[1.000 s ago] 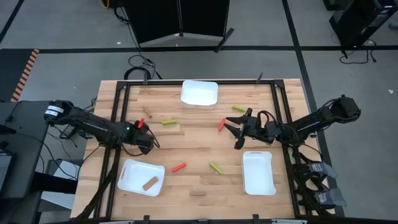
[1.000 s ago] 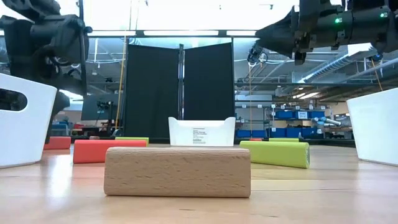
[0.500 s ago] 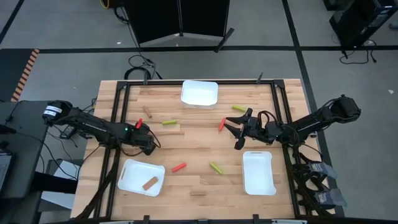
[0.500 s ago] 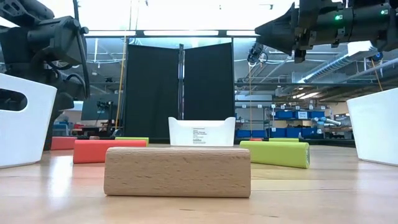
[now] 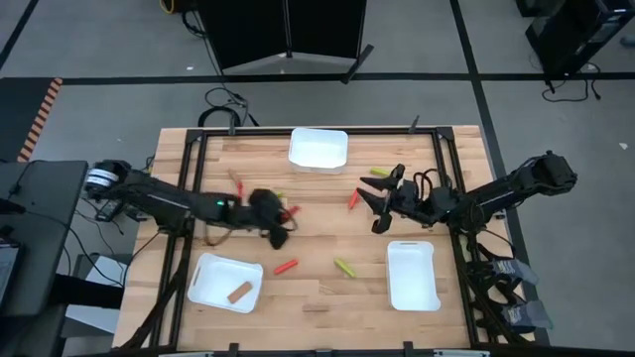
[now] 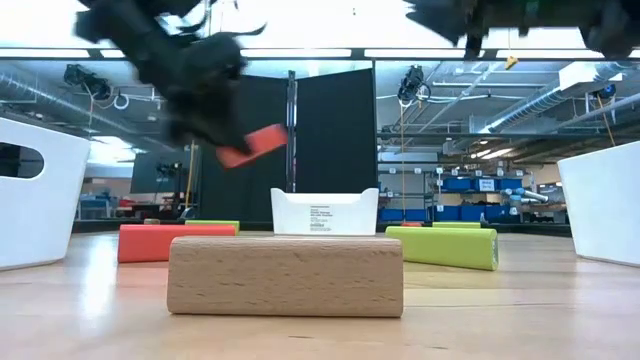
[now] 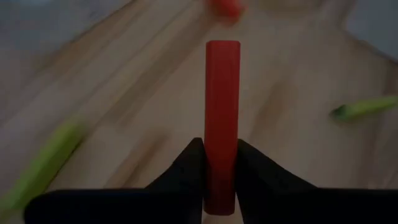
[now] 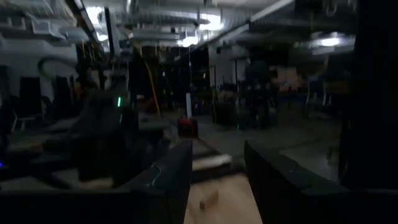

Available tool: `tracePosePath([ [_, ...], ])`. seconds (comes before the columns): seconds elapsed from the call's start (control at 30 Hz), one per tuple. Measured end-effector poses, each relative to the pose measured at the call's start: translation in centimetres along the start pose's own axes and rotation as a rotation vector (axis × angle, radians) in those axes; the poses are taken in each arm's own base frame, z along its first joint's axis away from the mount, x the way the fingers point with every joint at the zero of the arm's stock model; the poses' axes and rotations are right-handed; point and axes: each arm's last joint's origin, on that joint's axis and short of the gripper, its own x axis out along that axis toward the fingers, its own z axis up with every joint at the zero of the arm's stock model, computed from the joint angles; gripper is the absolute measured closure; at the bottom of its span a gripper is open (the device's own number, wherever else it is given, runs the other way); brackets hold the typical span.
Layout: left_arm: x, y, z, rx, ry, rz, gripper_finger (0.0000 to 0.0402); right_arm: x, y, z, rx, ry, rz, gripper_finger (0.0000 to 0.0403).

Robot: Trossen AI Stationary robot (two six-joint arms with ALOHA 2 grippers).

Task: Sort blocks
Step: Put the top left orange block into the bottom right white bin

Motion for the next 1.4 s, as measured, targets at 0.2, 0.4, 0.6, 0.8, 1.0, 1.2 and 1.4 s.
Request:
tracePosePath([
  [0.2,3.7,-5.4,5.0,0.116,-0.181,-0.165,0.0337,1.1,1.2,5.9,-0.040,-0.090,0.025,0.0245],
  [0.4,8.3,-10.0,7.7,0.212,-0.236,-0.323,0.0337,1.1,2.0,10.9,-0.092,-0.064,0.077,0.0245],
  [0.6,13.1,-13.9,9.3,0.280,-0.248,-0.475,0.0337,0.3,2.2,13.8,-0.097,-0.098,0.113,0.0245],
  [0.8,16.6,-16.4,10.0,0.302,-0.251,-0.577,0.0337,-0.4,2.2,14.7,-0.088,-0.119,0.117,0.0245],
  [1.0,18.9,-18.0,10.3,0.314,-0.226,-0.634,0.0337,-0.5,2.3,14.6,-0.097,-0.107,0.104,0.0245],
  [1.2,19.7,-18.3,10.2,0.316,-0.198,-0.626,0.0337,-0.5,2.3,14.6,-0.099,-0.103,0.101,0.0245],
  [1.4,19.9,-17.8,10.4,0.314,-0.180,-0.611,0.0279,-0.5,2.3,14.5,-0.102,-0.098,0.095,0.0245],
])
